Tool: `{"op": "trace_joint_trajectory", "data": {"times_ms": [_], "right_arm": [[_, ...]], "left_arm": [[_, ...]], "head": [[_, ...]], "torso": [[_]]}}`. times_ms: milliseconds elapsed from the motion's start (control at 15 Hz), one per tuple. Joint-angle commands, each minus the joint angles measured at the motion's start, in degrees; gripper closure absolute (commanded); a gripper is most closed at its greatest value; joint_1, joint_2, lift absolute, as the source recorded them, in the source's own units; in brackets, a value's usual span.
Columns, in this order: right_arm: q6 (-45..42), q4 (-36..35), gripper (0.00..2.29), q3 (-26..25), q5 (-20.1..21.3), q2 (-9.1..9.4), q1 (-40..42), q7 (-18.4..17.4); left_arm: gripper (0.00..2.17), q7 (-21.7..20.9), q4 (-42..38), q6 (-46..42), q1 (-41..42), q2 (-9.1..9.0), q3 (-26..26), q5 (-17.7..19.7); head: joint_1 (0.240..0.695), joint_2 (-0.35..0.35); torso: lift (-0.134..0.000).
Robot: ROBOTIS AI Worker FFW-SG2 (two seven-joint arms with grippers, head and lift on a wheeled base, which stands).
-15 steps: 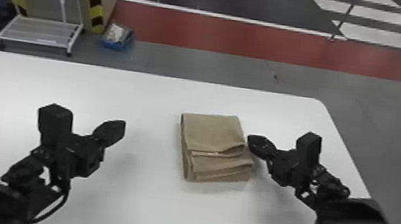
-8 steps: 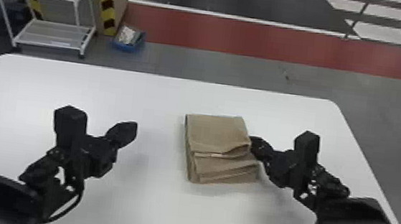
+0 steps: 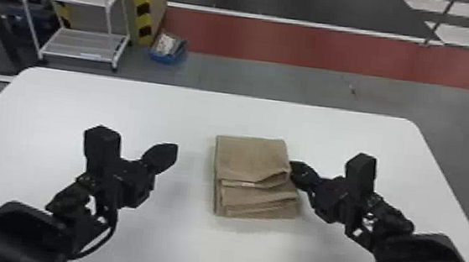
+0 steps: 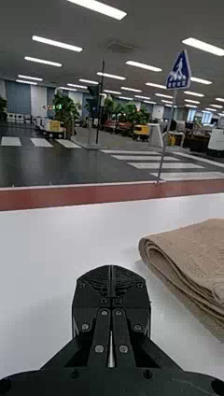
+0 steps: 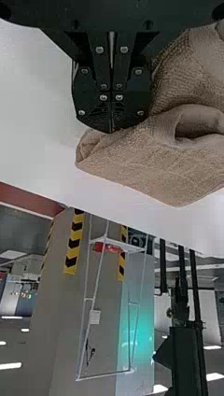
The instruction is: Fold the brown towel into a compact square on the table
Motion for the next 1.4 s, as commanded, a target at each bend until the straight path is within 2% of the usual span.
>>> {"op": "trace_joint_trajectory", "data": {"times_ms": [0,400,467,533,600,667,733,800,867,1067,1200,1333], "right_arm": [[0.9,-2.0,2.01,0.4,-0.3,0.02,1.2,0.0],[2.3,-5.7,1.98,-1.1,-0.6,0.02,3.5,0.0],[2.7,-6.8,1.75,-2.2,-2.2,-0.33,3.7,0.3],[3.0,-8.1,1.41,-3.4,-4.3,-0.77,3.8,1.8],[3.2,-9.8,0.85,-4.9,-5.7,-1.03,4.1,2.9],[3.9,-11.9,0.34,-6.3,-6.2,-1.65,4.4,3.3],[5.5,-13.9,0.17,-6.3,-6.7,-2.44,4.5,3.8],[10.8,-16.8,0.08,-6.6,-6.9,-3.05,4.4,4.0],[15.0,-18.8,0.05,-7.5,-7.3,-3.67,3.9,4.5],[18.5,-22.6,0.03,-7.3,-10.1,-4.81,3.4,4.7],[17.4,-25.5,0.03,-6.7,-10.6,-3.58,4.7,2.5],[10.4,-27.3,0.04,-7.0,-12.6,-1.56,7.2,-0.3]], "left_arm": [[1.55,0.0,0.0,-0.2,0.0,0.00,0.0,0.0],[1.55,0.3,-0.1,-0.3,0.0,-0.09,0.0,0.0],[1.54,0.9,-0.4,-0.5,0.0,-0.09,0.0,0.0],[1.54,1.8,-0.8,-1.4,0.2,0.00,0.0,0.0],[1.45,2.6,-1.0,-3.0,0.3,0.00,0.0,-0.2],[1.13,2.5,-1.0,-4.4,0.3,0.09,0.0,-1.4],[0.69,3.5,-1.0,-5.6,0.3,-0.09,0.1,-1.8],[0.19,5.6,-1.1,-7.2,0.3,-0.09,-0.1,-2.0],[0.05,6.9,-1.4,-7.2,0.4,-0.26,-0.2,-3.1],[0.05,11.2,-3.8,-10.0,1.1,-1.49,-0.1,-5.6],[0.05,11.9,-4.8,-10.9,1.8,-1.84,1.3,-6.3],[0.06,14.1,-6.1,-11.8,2.5,-3.16,4.0,-6.9]], "head": [[0.695,-0.046],[0.695,-0.037],[0.695,-0.038],[0.695,-0.041],[0.695,-0.049],[0.695,-0.052],[0.695,-0.057],[0.695,-0.063],[0.695,-0.068],[0.695,-0.074],[0.695,-0.069],[0.695,-0.056]], "torso": [[-0.124],[-0.124],[-0.124],[-0.124],[-0.124],[-0.124],[-0.124],[-0.124],[-0.124],[-0.124],[-0.124],[-0.124]]}}
